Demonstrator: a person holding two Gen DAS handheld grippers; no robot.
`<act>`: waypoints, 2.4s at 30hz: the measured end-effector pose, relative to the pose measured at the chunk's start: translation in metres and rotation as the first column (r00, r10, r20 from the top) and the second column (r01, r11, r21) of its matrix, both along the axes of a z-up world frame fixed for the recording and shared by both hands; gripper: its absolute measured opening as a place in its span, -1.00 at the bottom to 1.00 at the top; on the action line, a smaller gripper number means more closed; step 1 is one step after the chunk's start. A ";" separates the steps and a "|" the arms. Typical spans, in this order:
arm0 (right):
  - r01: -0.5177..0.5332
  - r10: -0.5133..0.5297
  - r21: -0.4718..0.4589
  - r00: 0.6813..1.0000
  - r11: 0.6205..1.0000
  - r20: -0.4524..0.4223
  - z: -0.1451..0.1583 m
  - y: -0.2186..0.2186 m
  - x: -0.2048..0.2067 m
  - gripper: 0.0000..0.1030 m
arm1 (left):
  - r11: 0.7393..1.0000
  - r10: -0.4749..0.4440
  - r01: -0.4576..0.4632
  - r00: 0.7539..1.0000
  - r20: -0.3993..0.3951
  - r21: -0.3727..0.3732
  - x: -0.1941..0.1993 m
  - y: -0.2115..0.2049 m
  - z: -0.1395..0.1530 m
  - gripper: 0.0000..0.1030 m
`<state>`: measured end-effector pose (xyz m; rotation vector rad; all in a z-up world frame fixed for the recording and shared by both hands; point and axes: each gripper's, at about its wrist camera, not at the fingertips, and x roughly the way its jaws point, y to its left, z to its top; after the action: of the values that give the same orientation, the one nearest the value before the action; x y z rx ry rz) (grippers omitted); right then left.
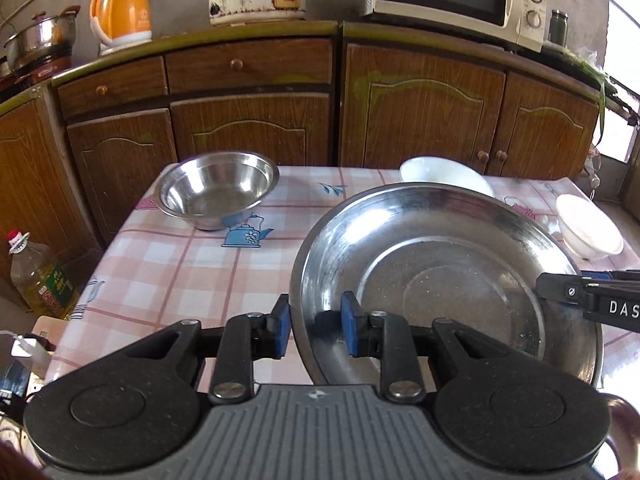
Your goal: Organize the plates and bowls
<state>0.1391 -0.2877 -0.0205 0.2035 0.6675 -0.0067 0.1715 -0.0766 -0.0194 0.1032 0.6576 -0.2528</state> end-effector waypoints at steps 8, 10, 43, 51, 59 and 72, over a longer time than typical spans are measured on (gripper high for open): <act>-0.031 0.031 -0.010 0.999 0.999 0.040 0.027 0.017 -0.030 -0.44 | 0.999 0.050 -0.050 0.998 0.024 -0.010 -0.035 0.015 0.021 -0.50; -0.038 0.038 -0.008 0.998 0.999 0.050 0.032 0.019 -0.040 -0.44 | 0.998 0.058 -0.057 0.998 0.034 -0.009 -0.045 0.017 0.025 -0.50; -0.009 0.009 0.000 0.993 1.000 0.117 0.056 0.005 -0.131 -0.44 | 0.998 0.058 -0.057 0.998 0.032 -0.039 -0.125 0.011 0.044 -0.49; 0.000 -0.001 0.002 0.992 1.000 0.124 0.056 0.000 -0.142 -0.44 | 0.998 0.052 -0.050 0.998 0.027 -0.049 -0.131 0.009 0.044 -0.49; 0.013 -0.013 -0.001 0.992 1.000 0.123 0.054 -0.005 -0.150 -0.44 | 0.998 0.040 -0.039 0.999 0.018 -0.057 -0.135 0.005 0.041 -0.49; 0.019 -0.018 0.000 0.992 1.000 0.122 0.054 -0.009 -0.159 -0.44 | 0.998 0.030 -0.029 0.999 0.017 -0.063 -0.140 0.002 0.039 -0.50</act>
<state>-0.0197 -0.2967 0.0332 0.2069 0.5441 -0.0125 0.0313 -0.0743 0.0200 0.0356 0.6327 -0.2437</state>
